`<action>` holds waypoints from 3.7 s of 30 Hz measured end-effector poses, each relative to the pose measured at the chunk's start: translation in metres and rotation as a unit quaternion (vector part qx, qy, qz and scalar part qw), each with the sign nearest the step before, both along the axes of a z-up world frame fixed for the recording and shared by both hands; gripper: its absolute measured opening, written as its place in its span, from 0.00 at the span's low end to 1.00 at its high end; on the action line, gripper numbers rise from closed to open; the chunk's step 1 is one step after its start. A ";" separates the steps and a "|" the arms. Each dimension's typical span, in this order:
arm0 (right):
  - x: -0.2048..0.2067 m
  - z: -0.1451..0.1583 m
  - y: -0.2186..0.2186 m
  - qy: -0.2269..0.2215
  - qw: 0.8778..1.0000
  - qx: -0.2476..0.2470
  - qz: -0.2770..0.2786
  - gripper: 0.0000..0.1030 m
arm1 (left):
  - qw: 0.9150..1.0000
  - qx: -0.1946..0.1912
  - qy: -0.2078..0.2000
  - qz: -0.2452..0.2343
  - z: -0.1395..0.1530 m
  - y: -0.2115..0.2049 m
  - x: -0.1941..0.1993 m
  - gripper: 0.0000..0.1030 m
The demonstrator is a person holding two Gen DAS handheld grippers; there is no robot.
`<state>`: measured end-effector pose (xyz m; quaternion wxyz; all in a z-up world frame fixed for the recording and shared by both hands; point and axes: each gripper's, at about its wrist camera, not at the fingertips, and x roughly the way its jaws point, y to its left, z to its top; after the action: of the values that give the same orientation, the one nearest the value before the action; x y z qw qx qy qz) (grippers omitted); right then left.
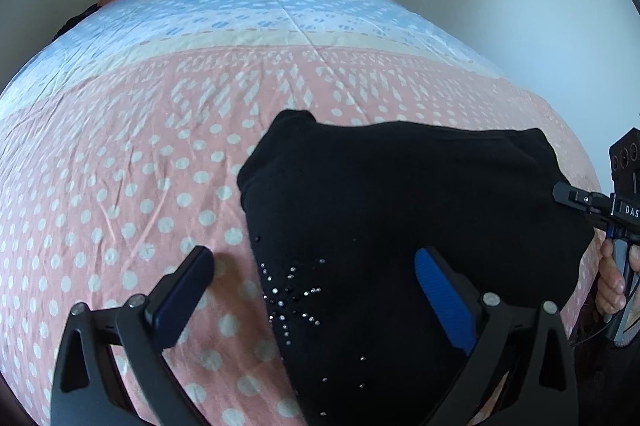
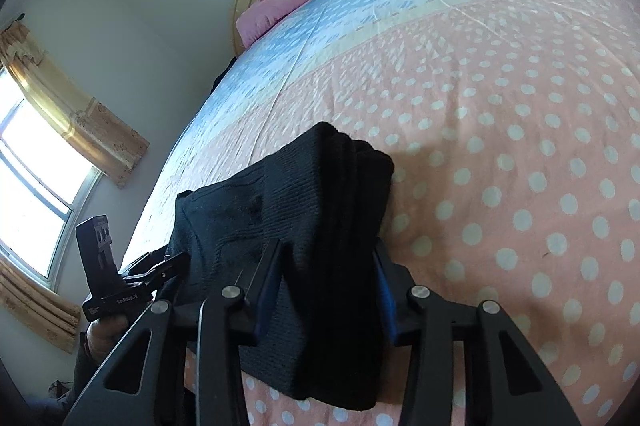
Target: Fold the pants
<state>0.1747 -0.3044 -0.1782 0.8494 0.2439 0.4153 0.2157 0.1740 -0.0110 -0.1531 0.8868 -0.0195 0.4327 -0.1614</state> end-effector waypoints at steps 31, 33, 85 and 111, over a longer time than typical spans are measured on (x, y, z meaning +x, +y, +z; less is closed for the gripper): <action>-0.012 0.057 0.041 -0.083 0.995 -0.053 0.010 0.27 | 0.997 -0.044 -0.062 -0.010 0.036 0.012 -0.033 0.14; -0.008 0.063 0.048 -0.086 0.995 -0.055 0.018 0.27 | 0.997 -0.049 -0.067 0.001 0.043 0.019 -0.036 0.14; 0.143 0.024 0.323 -0.019 0.975 -0.102 0.198 0.37 | 0.961 0.067 -0.046 0.264 0.006 0.199 -0.044 0.54; 0.012 0.109 0.195 -0.166 0.965 -0.193 0.069 0.64 | 0.935 0.059 -0.149 0.317 0.079 0.188 -0.114 0.94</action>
<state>0.1862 -0.1092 -0.0688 0.9205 0.0065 0.3182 0.2268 0.0600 0.1771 -0.0743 0.9457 -0.0788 0.2756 0.1533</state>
